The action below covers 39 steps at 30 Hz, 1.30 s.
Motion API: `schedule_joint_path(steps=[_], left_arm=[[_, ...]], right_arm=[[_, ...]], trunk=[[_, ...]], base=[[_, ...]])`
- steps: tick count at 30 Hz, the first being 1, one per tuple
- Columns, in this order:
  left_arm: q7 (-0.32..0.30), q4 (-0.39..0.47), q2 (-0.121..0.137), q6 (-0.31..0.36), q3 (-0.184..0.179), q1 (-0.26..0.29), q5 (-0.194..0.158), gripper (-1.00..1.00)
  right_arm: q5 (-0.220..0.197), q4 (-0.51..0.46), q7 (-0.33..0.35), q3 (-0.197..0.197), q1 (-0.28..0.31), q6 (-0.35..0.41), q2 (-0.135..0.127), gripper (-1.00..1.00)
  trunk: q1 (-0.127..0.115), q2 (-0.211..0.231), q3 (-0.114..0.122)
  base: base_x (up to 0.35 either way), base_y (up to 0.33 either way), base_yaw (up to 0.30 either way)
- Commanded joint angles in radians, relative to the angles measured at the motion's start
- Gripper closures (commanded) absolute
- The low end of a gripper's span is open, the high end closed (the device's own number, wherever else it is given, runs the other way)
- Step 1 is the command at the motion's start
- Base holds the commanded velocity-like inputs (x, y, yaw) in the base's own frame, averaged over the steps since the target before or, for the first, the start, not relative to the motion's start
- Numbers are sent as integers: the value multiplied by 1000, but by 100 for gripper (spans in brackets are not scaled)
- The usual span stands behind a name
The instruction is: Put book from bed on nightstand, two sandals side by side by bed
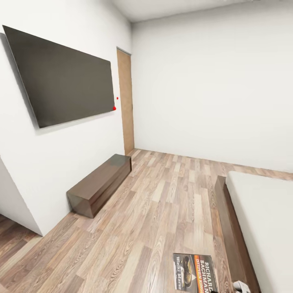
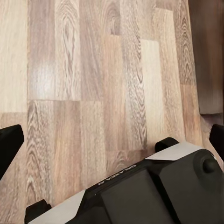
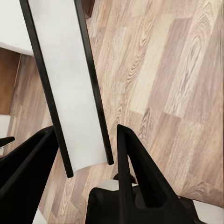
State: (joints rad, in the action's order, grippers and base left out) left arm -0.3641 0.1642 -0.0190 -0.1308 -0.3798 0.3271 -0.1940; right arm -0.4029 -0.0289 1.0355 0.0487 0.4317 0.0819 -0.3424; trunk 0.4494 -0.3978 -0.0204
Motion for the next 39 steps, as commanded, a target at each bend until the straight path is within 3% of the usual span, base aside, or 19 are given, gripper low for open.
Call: schedule_joint_path(steps=[1,39], left_arm=[[-2,-2,0,-4,-8,1,-10,-100],[-1,-2,-1,-4,-8,1,-10,-100]], right_arm=[[-10,0,3,3,1,9,0,100],[-10,0,3,3,1,9,0,100]], trunk=[[1,-2,-2],[1,-2,-2]], base=[[0,0,-282],[0,0,-278]])
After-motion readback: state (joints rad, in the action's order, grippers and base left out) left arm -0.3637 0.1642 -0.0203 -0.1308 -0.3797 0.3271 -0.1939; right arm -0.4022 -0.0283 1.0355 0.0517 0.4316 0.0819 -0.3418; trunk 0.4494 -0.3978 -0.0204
